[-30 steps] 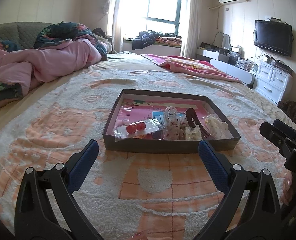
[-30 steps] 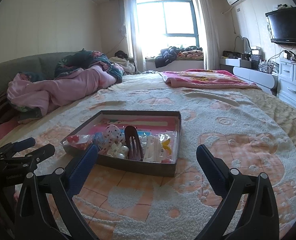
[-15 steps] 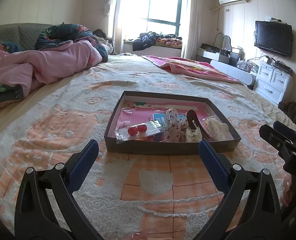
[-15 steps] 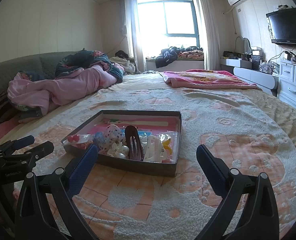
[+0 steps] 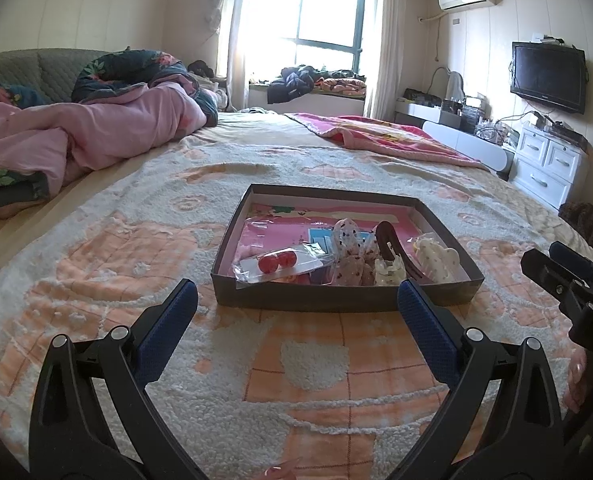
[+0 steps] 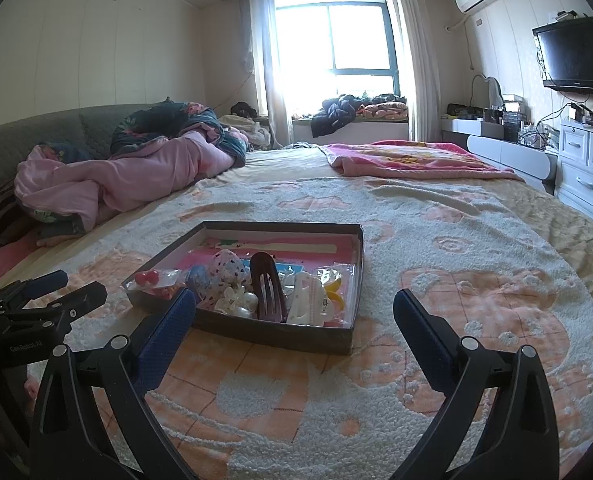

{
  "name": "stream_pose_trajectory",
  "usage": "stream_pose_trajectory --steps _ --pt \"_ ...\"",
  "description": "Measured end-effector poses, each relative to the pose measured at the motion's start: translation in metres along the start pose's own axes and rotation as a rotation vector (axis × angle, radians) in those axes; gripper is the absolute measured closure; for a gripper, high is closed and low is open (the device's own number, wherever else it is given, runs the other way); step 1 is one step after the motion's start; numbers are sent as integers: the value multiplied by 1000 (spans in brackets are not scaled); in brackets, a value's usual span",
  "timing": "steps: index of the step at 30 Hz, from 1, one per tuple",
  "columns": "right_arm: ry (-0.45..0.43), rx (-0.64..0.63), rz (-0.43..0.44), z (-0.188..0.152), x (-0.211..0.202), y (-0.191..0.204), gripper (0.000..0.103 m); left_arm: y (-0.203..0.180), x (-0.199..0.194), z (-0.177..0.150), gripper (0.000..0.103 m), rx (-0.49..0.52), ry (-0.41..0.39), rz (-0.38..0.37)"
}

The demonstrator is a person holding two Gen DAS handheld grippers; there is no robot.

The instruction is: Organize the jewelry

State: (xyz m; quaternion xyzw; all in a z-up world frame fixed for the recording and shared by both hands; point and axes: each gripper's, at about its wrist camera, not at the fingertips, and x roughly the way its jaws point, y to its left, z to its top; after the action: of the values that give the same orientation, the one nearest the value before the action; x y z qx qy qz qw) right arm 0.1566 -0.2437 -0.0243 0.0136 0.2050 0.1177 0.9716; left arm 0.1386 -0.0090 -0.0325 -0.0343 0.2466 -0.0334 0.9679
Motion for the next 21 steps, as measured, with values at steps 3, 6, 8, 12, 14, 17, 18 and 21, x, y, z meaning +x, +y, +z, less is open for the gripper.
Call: stream_pose_trajectory --steps 3,6,8,12,14,17,18,21 --pt "0 0 0 0 0 0 7 2 0 2 11 0 -2 2" --pt "-1 -1 -1 0 0 0 7 1 0 1 11 1 -2 2" --pt "-1 0 -1 0 0 0 7 1 -1 1 11 1 -3 1" --pt "0 -1 0 0 0 0 7 1 -1 1 11 0 -4 2" --pt "-1 -2 -4 0 0 0 7 2 0 2 11 -3 -3 0" --pt "1 0 -8 -1 0 -1 7 3 1 2 11 -11 -4 5" --pt "3 1 -9 -1 0 -2 7 3 1 2 11 -13 -6 10" --pt "12 15 -21 -1 3 -8 7 8 3 2 11 -28 -11 27"
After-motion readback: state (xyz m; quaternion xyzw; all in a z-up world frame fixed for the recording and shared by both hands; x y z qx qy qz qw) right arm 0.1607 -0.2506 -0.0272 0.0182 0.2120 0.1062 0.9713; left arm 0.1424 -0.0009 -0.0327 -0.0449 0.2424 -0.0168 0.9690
